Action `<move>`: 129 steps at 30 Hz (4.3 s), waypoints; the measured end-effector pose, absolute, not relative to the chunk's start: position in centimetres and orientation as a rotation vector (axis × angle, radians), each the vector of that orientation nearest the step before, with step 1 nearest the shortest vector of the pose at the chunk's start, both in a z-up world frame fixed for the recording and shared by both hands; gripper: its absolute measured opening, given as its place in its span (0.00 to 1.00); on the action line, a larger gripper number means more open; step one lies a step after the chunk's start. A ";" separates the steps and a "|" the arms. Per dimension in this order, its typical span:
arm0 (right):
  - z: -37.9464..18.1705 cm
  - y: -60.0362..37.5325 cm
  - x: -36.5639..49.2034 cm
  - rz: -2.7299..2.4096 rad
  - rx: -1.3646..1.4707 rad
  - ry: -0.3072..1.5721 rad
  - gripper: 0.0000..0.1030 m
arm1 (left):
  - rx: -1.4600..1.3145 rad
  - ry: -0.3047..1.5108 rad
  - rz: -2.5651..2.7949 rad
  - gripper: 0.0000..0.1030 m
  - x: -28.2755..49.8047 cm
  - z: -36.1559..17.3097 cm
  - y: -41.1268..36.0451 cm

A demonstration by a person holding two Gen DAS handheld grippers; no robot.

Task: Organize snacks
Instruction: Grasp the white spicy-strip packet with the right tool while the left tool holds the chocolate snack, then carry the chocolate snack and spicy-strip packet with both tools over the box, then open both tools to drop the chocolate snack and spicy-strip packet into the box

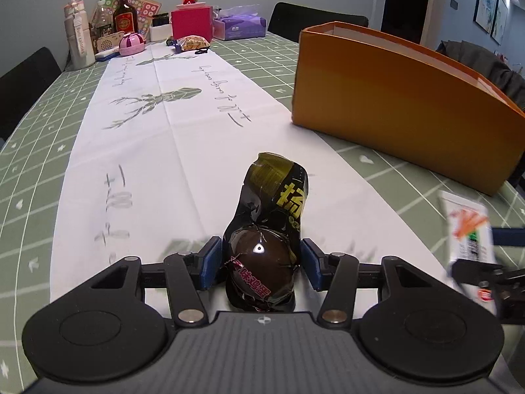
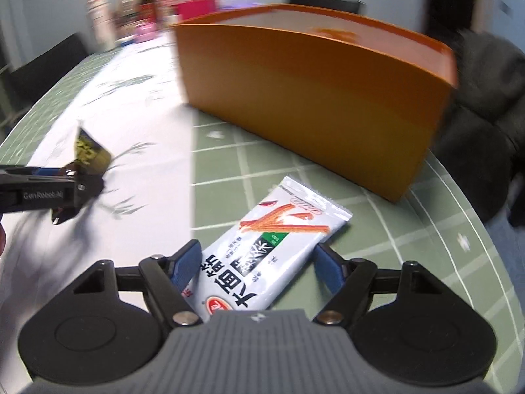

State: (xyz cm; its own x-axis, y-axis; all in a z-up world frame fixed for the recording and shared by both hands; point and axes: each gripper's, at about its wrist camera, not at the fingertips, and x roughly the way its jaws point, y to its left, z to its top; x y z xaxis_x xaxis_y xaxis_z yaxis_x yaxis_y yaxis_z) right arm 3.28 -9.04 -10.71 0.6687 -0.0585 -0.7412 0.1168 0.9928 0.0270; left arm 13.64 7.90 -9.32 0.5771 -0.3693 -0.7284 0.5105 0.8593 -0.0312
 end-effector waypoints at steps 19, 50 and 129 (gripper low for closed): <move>-11.3 -7.9 3.6 -0.188 0.144 0.821 0.70 | 0.078 0.738 -0.477 0.79 8.4 -9.5 9.3; -7.3 -7.0 3.5 0.032 0.059 0.809 0.48 | 0.090 0.732 -0.549 0.51 6.7 -7.9 10.3; -3.0 -27.9 20.7 0.105 0.185 0.972 0.46 | 0.541 0.918 -0.685 0.51 26.2 -2.7 -16.2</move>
